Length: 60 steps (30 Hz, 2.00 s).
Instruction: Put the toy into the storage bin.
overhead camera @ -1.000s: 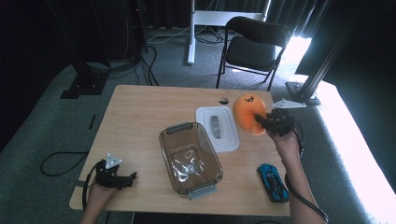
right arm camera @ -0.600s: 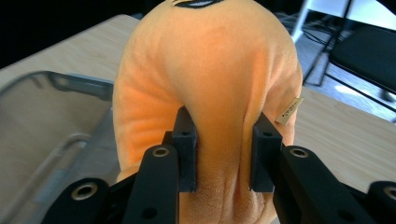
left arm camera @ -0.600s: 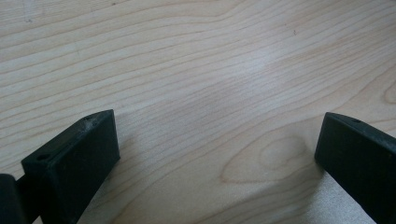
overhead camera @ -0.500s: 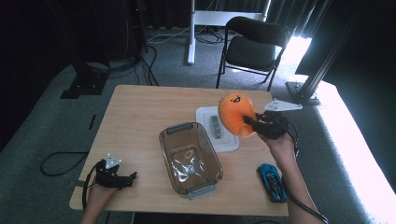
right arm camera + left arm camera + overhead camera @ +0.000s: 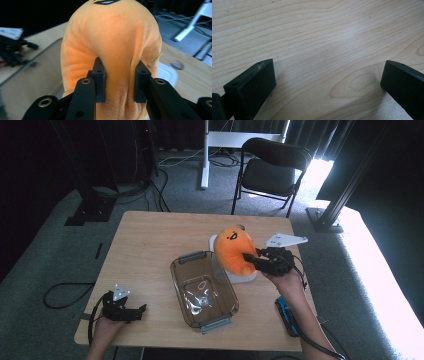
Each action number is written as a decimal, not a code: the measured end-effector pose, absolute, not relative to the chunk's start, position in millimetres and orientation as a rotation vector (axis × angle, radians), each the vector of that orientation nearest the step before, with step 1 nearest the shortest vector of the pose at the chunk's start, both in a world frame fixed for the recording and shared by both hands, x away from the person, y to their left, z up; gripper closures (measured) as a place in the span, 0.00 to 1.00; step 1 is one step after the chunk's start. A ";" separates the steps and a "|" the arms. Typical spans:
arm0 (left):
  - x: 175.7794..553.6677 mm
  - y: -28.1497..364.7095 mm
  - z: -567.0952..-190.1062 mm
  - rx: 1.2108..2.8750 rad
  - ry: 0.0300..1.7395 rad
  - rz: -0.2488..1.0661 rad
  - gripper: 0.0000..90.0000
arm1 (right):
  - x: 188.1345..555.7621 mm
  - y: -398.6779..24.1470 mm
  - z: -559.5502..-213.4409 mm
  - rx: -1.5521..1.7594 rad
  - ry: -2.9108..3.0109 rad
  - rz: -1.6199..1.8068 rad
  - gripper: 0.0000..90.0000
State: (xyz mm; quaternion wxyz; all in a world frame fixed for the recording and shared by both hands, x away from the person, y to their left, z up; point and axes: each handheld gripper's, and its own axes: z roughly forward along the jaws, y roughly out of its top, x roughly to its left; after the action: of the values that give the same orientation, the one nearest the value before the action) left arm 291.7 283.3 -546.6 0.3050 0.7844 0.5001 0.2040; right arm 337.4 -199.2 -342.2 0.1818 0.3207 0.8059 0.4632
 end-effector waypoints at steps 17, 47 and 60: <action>291.7 283.3 -546.6 2.077 1.324 0.540 0.00 | 318.5 -166.3 -355.8 0.771 2.412 1.365 0.77; 291.7 283.1 -546.8 2.074 1.325 0.540 0.00 | 295.2 -130.0 -396.6 0.617 2.652 1.300 0.76; 291.7 283.3 -546.5 2.078 1.324 0.538 0.00 | 303.3 -125.0 -413.9 0.636 2.700 1.226 0.76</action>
State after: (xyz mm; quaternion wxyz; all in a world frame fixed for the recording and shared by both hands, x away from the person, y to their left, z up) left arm 291.7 283.3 -546.5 0.3050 0.7846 0.5001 0.2032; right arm 303.3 -125.0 -413.9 0.0544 0.2092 0.8890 0.4035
